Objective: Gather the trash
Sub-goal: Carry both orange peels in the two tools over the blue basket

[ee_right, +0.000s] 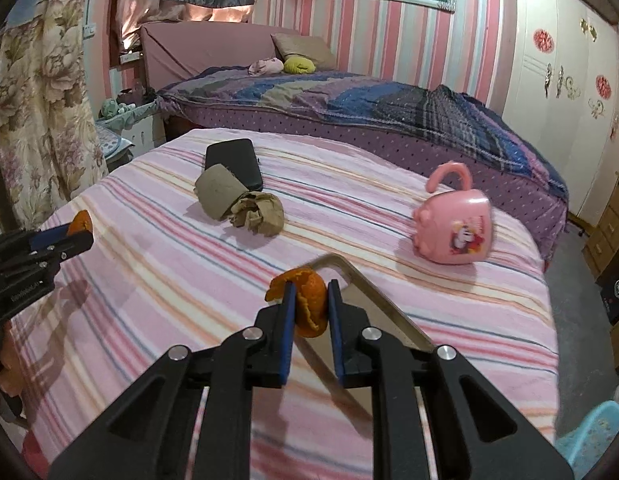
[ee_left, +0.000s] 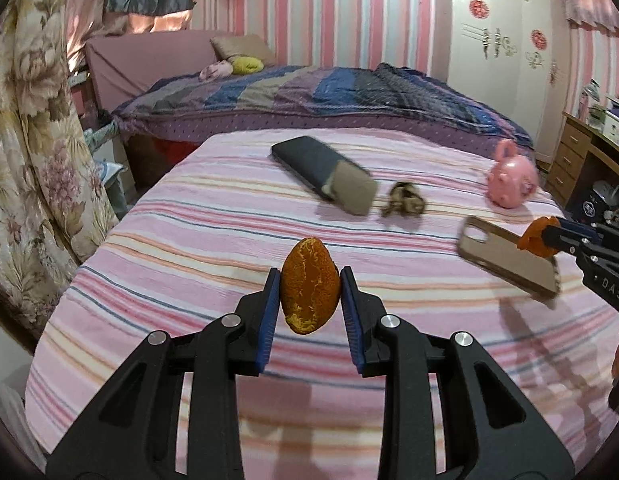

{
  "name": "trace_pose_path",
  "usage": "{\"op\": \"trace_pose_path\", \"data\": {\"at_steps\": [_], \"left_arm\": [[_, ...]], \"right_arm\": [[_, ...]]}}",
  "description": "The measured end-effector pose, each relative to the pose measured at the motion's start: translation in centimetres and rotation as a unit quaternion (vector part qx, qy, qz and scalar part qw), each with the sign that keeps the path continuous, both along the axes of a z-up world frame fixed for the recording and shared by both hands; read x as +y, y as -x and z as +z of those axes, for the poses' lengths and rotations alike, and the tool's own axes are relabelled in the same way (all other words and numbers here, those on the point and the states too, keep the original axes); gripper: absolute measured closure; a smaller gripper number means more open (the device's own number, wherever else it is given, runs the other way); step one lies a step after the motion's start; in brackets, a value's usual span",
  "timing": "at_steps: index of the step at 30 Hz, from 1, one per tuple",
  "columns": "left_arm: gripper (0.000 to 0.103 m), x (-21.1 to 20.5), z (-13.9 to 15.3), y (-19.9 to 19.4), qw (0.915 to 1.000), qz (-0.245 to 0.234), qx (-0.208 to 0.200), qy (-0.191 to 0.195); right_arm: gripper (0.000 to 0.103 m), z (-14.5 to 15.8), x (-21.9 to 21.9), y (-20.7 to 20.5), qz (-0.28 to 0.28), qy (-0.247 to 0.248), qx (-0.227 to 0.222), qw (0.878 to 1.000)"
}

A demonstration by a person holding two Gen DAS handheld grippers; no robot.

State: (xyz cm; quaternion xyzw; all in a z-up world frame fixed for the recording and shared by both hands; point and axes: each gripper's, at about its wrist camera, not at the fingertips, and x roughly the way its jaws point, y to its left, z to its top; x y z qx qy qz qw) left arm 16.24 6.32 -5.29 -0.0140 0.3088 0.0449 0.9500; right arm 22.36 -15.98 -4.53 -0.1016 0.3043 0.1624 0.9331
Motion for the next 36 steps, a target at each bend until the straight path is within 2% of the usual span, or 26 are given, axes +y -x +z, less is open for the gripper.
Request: {"op": "trace_pose_path", "data": {"at_steps": [9,11,15,21,31,36], "left_arm": [[0.074,-5.4,1.5,4.0,0.9988,-0.047,-0.015,0.001],[0.074,-6.7,1.6,4.7,0.9982,-0.057,-0.018,0.0],[0.074,-9.2,1.2,5.1,0.997,-0.077,-0.014,-0.001],[0.074,-12.7,-0.2,4.6,0.9942,-0.105,0.008,0.021],[0.074,-20.6,-0.6,4.0,0.9832,-0.177,0.017,0.042],[0.074,-24.8,-0.1,3.7,0.9758,-0.215,0.013,0.036]], "right_arm": [[0.087,2.3,-5.1,6.4,-0.02,0.02,-0.024,0.999],[0.087,2.5,-7.5,7.9,-0.036,0.022,-0.025,0.999],[0.087,2.4,-11.6,10.3,-0.073,0.028,-0.017,0.997],[0.087,2.1,-16.9,12.6,-0.121,0.03,-0.007,0.992],[0.087,1.6,-26.8,15.7,-0.222,-0.01,-0.007,0.975],[0.087,1.3,-30.9,17.0,-0.263,-0.033,-0.016,0.964]]}}
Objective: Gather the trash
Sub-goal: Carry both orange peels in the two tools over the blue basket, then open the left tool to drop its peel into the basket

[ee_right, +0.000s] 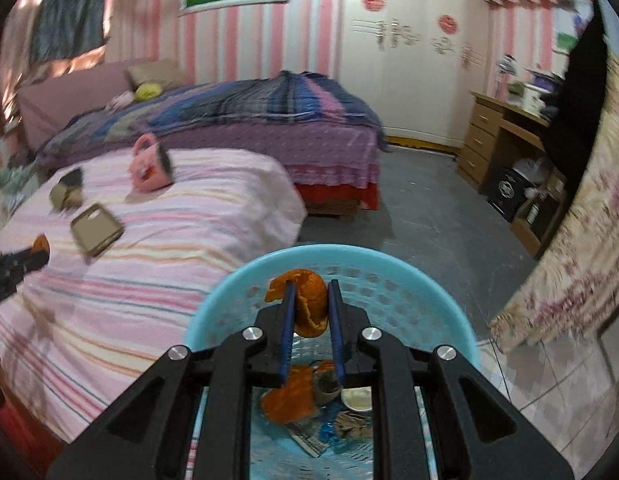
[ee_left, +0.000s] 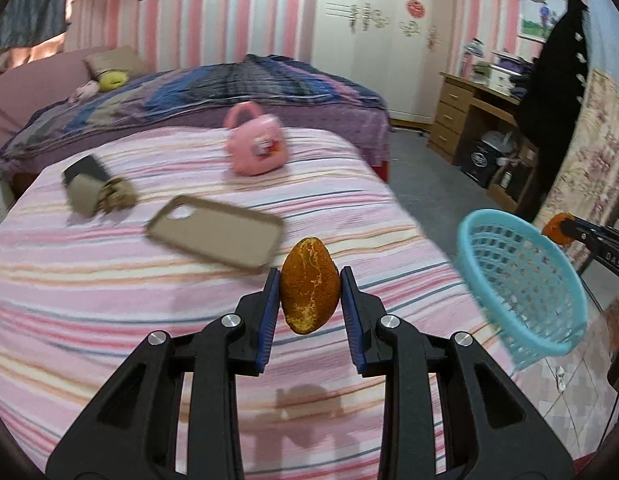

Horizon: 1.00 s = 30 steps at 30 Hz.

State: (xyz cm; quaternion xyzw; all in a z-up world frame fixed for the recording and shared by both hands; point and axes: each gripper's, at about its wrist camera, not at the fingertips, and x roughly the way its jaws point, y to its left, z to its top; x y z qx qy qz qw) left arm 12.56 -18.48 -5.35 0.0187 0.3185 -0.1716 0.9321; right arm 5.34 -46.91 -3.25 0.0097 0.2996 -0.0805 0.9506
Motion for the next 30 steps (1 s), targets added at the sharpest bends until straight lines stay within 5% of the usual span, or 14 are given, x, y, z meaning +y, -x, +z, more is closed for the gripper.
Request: {"op": "trace_pose_path", "data": {"at_steps": [15,23,27,30], "left_arm": [[0.074,-15.8,0.8,0.3,0.9933,-0.115,-0.01,-0.006],[0.072,-18.9,-0.3,-0.5,0.991,-0.133,0.001,-0.017],[0.027,-18.8,-0.2,-0.8,0.9917,-0.127,-0.005,-0.023],[0.012,-17.8,0.1,-0.7,0.9932,-0.11,-0.024,-0.029]], "right_arm": [[0.087,-1.3,-8.0,0.2,-0.057,-0.028,0.009,0.998],[0.087,-1.9,-8.7,0.1,-0.068,-0.029,0.012,0.997],[0.087,-1.8,-8.1,-0.3,-0.069,-0.024,0.017,0.997],[0.084,-1.8,-8.0,-0.4,-0.076,-0.021,0.016,0.997]]}}
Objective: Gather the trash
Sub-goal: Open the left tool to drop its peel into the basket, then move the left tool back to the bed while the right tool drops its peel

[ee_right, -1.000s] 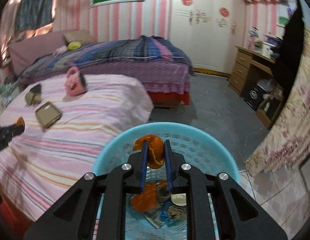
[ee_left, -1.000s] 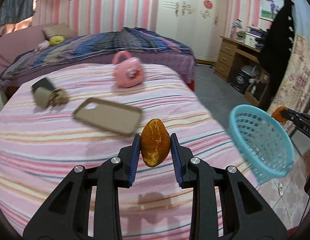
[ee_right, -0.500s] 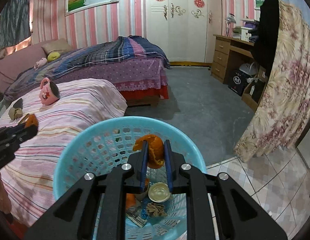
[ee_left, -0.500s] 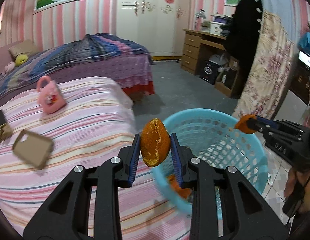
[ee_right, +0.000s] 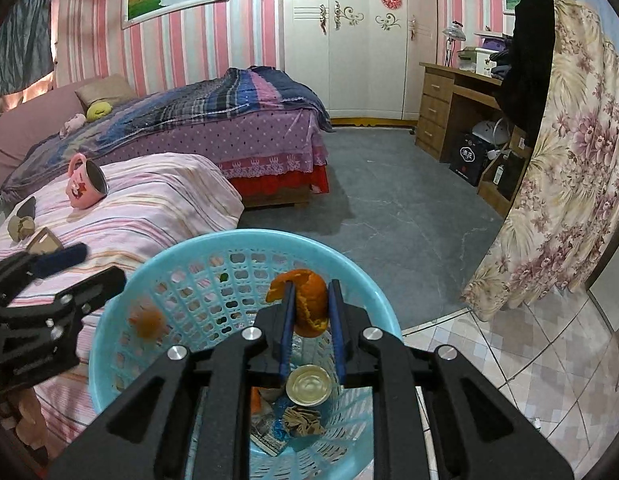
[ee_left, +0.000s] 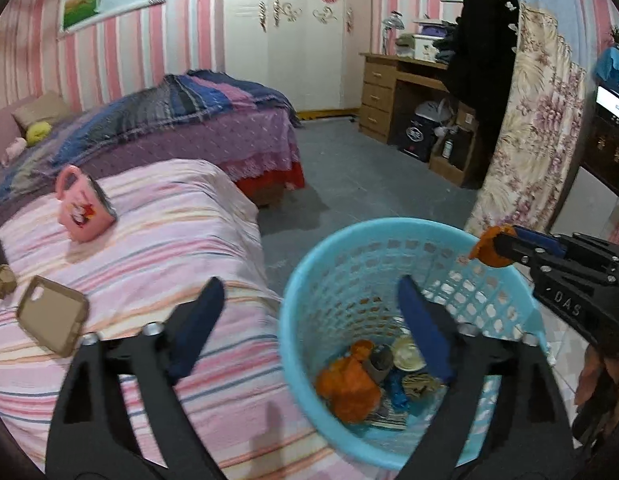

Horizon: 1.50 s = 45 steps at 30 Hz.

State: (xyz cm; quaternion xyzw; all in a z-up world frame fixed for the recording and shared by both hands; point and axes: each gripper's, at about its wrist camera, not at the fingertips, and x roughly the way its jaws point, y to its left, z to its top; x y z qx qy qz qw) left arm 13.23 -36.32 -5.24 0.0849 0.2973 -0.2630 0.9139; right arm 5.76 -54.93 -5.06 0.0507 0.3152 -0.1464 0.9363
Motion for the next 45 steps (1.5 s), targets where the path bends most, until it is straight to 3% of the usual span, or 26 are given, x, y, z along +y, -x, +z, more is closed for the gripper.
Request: {"op": "trace_pose_path", "data": {"at_steps": [3,5,11,26,37,45], "left_arm": [[0.006,1.3,0.1,-0.3,0.9998,0.02,-0.007,-0.006],[0.006,2.3,0.2,-0.5,0.9996,0.027,-0.008,-0.006],[0.006,6.3,0.5,-0.7,0.9981,0.059,-0.018,-0.008],[0.006,20.8,2.1,-0.3,0.9851,0.167,-0.041,0.012],[0.006,32.7,2.4,-0.5,0.9632,0.265,-0.043,0.014],[0.006,38.3,1.6,-1.0,0.9498,0.31,-0.039,0.012]], "right_arm": [[0.08,-0.1,0.2,-0.2,-0.009,-0.002,0.0,1.0],[0.049,0.0,0.3,-0.2,-0.014,0.001,-0.006,1.0],[0.022,-0.2,0.8,-0.6,-0.028,0.007,-0.005,1.0],[0.016,1.0,5.7,-2.7,0.028,0.029,-0.016,0.999],[0.016,1.8,15.1,-6.8,0.111,0.035,-0.024,0.993],[0.015,2.0,22.9,-9.5,0.171,0.04,-0.029,0.984]]}}
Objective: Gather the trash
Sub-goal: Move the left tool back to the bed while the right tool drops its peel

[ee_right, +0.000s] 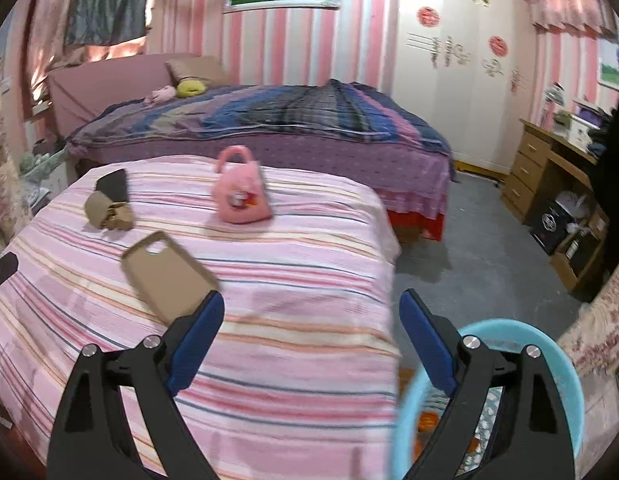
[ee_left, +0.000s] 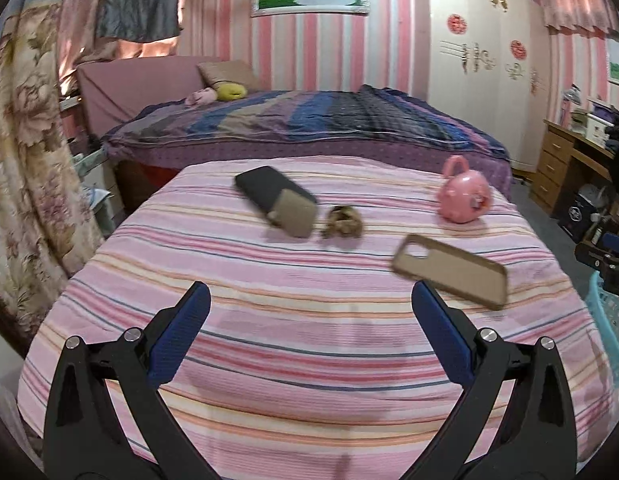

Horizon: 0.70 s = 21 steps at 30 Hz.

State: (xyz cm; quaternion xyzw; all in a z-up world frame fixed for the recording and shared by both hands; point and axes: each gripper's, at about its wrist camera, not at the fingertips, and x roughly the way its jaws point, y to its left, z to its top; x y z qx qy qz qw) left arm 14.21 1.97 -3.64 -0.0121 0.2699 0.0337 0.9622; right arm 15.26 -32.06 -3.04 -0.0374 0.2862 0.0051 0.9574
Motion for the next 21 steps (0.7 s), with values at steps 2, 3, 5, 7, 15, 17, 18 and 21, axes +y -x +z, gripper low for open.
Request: {"op": "trace_pose_path", "data": {"at_steps": [2,3,5,7,15,17,18,21], "left_arm": [[0.006,1.0,-0.1,-0.2,1.0,0.009,0.0,0.003],[0.006,1.7,-0.2,-0.3,0.9999,0.013,0.0,0.004],[0.006,2.8,-0.2,-0.6,0.9997,0.023,-0.001,0.006],[0.006,3.8,-0.1,-1.0,0.9995,0.031,-0.002,0.008],[0.006,7.1,0.2,-2.9,0.9986,0.054,0.0,0.004],[0.006,8.0,0.4,-3.4,0.9983,0.058,0.002,0.004],[0.006,8.3,0.5,-3.7,0.9982,0.06,0.003,0.003],[0.006,9.5,1.0,-4.5,0.9978,0.066,0.002,0.004]], "right_arm": [[0.015,-0.1,1.4,-0.7,0.007,-0.001,0.001,1.0],[0.015,-0.1,2.8,-1.2,0.017,-0.002,0.003,1.0],[0.015,-0.1,4.1,-1.8,0.028,0.001,0.005,1.0],[0.015,-0.2,5.9,-2.6,0.041,0.009,0.007,0.999],[0.015,0.1,11.6,-5.3,0.086,0.033,0.009,0.996],[0.015,0.3,13.0,-6.1,0.097,0.03,0.014,0.995],[0.015,0.5,13.7,-6.5,0.103,0.028,0.018,0.994],[0.015,0.9,14.9,-7.3,0.109,0.026,0.019,0.993]]}}
